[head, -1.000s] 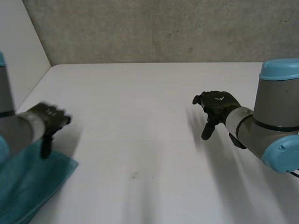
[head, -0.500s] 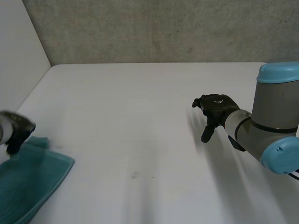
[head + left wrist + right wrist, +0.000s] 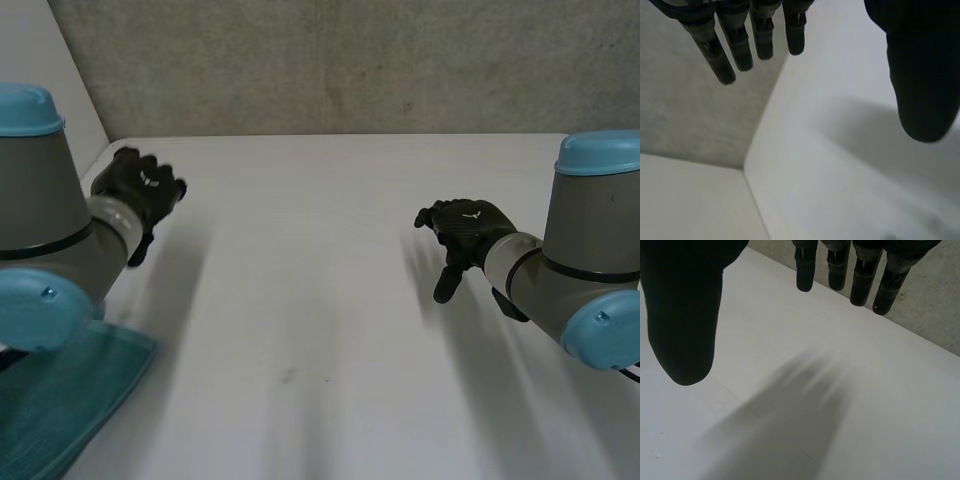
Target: Fold the laundry
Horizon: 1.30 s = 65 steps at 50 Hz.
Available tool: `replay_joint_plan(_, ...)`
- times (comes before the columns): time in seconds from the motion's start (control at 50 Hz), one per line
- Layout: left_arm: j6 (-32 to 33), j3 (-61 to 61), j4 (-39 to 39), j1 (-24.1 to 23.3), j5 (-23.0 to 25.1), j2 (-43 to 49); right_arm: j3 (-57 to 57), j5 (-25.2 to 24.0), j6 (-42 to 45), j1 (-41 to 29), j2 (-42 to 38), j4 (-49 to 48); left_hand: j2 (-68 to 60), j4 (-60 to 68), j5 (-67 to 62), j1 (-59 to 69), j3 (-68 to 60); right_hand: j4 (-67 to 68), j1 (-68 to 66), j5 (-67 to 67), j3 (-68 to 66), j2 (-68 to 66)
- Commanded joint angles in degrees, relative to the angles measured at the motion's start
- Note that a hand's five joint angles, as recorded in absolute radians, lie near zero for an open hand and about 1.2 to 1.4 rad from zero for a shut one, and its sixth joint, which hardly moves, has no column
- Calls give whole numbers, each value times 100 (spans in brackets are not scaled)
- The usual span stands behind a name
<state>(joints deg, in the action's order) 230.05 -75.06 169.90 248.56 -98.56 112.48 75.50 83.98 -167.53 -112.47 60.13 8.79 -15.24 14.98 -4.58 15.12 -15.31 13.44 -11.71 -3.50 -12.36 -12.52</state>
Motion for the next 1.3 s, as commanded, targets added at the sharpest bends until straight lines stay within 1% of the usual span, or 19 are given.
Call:
replay_joint_plan(0.02, 198, -632, -1011, 1017, 3, -262, 18, -5, -7, -55, -19, 0, 524, -498, 458, -512, 531, -344, 171, 350, 236, 252)
replay_joint_plan(0.06, 198, -772, -1327, 1368, 47, -332, 27, 4, 1, -64, -19, -9, 524, -498, 458, -512, 531, -344, 171, 350, 236, 252)
replay_joint_plan(0.22, 189, -992, -1390, 2064, 74, -324, 44, 4, 1, -64, -19, -9, 524, -498, 458, -512, 531, -344, 171, 350, 236, 252)
replay_joint_plan(0.46, 128, -1265, -1399, 2170, 337, -271, 62, 4, 1, -64, -28, -9, 150, -125, 85, -139, 158, -344, 171, 350, 236, 252)
replay_joint_plan(0.52, 119, -1309, -1390, 2161, 337, -279, 62, 4, 1, -64, -28, -18, -1023, 1048, -1089, 1034, -1015, -344, 171, 350, 236, 252)
replay_joint_plan(0.54, 119, -1326, -1372, 2152, 337, -297, 62, 4, 1, -64, -28, -18, -2077, 2103, -2143, 2089, -2070, -344, 171, 350, 236, 252)
replay_joint_plan(0.62, 110, -1335, -1250, 2109, 346, -297, 62, 4, 10, -64, -28, -9, -4637, 4662, -4702, 4648, -4629, -344, 171, 350, 236, 252)
replay_joint_plan(0.72, 136, -1353, -1135, 2091, 372, -280, 62, 4, 10, -64, -28, -18, -6470, 6496, -6536, 6482, -6463, -344, 171, 350, 236, 252)
replay_joint_plan(0.78, 145, -1300, -994, 2038, 478, -279, 62, 4, 10, -64, -28, -18, -6476, 6502, -6542, 6488, -6469, -344, 171, 350, 236, 252)
replay_joint_plan(0.84, 172, -1020, -443, 1749, 1030, -280, 62, 13, 10, -64, -28, -18, -6476, 6502, -6542, 6488, -6469, -344, 171, 350, 236, 252)
replay_joint_plan(0.9, 154, -756, -73, 1512, 1207, -245, 62, 13, 10, -64, -28, -18, -6476, 6502, -6542, 6488, -6469, -344, 171, 350, 236, 252)
replay_joint_plan(0.94, 128, -520, 129, 1380, 1225, -192, 62, 13, 10, -55, -28, -18, -6476, 6502, -6542, 6488, -6469, -344, 171, 350, 236, 252)
replay_joint_plan(0.98, 101, 59, 673, 950, 1190, 1, 62, 13, 10, -55, -28, -18, -6476, 6502, -6542, 6488, -6469, -344, 171, 350, 236, 252)
replay_joint_plan(1.02, 75, 306, 1032, 722, 1094, 71, 62, 13, 10, -38, -28, -18, -6476, 6502, -6542, 6488, -6469, -344, 171, 350, 236, 252)
replay_joint_plan(1.16, 119, -59, 870, 685, 988, 46, 35, -4, 10, 6, -19, -18, -6476, 6502, -6542, 6488, -6469, -344, 171, 350, 236, 252)
replay_joint_plan(1.18, 110, -278, 617, 745, 979, 11, 35, -5, 10, 6, -19, -18, -4746, 4772, -4812, 4758, -4739, -344, 171, 350, 236, 252)
replay_joint_plan(1.22, 110, -386, 369, 833, 970, -24, 27, -5, 10, 6, -19, -18, -2385, 2411, -2451, 2397, -2378, -344, 171, 350, 236, 252)
replay_joint_plan(1.26, 75, -535, -34, 1070, 944, -138, 35, -13, 10, -11, -19, -18, -1234, 1260, -1300, 1246, -1227, -344, 171, 350, 236, 252)
replay_joint_plan(1.3, 49, -632, -316, 1246, 926, -200, 44, -5, 10, -38, -19, -18, -795, 821, -861, 807, -788, -344, 171, 350, 236, 252)
